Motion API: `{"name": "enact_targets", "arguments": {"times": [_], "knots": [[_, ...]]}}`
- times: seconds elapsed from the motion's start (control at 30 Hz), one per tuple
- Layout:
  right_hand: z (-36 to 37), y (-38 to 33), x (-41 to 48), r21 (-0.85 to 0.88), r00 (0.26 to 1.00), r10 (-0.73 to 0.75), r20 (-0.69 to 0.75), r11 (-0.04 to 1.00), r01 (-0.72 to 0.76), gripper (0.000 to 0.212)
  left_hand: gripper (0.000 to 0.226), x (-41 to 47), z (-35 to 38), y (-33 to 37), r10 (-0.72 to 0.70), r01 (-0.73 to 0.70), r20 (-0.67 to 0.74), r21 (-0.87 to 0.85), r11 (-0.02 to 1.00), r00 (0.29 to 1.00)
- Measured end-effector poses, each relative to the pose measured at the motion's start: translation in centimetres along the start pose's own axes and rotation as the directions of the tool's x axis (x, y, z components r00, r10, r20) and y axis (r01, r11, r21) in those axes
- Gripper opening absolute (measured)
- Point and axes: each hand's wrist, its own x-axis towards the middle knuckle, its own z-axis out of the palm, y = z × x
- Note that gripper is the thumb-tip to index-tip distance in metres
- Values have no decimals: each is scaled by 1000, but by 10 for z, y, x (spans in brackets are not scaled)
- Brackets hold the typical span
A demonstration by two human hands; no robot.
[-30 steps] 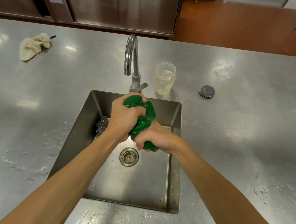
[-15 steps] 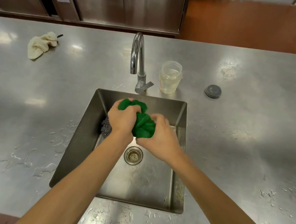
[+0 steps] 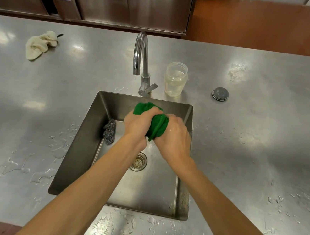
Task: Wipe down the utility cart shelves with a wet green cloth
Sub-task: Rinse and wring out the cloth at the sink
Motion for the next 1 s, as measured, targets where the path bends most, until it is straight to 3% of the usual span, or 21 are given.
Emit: {"name": "enact_targets", "arguments": {"times": [0.03,0.17,0.33,0.47,0.6,0.77,0.87,0.93,1.0], "knots": [[-5,-3,2,70,999,14,39,997,-17,19,23,1,1,2,45,-45,-3,28,999,999],[-22,-13,10,335,972,4,236,938,-85,26,22,-1,5,18,190,-193,45,69,979,981],[-31,-14,21,562,862,-67,502,783,-267,27,28,2,5,30,295,-314,200,71,947,934],[-30,-12,24,623,754,-162,637,684,-379,25,33,2,3,37,329,-379,322,105,919,888],[-14,-7,22,706,670,-287,685,487,-514,31,32,1,2,44,338,-423,420,127,897,842],[-7,1,24,649,523,-385,761,474,-595,47,35,6,-1,38,253,-318,435,82,944,864],[-9,1,21,620,548,-299,781,476,-624,34,33,13,-2,31,212,-259,349,94,961,913],[-15,-1,20,589,612,-183,769,576,-568,31,32,19,-4,26,155,-171,214,55,984,964],[-19,-2,18,539,729,-59,683,713,-448,42,22,27,-9,21,66,-64,46,-40,997,997]]}}
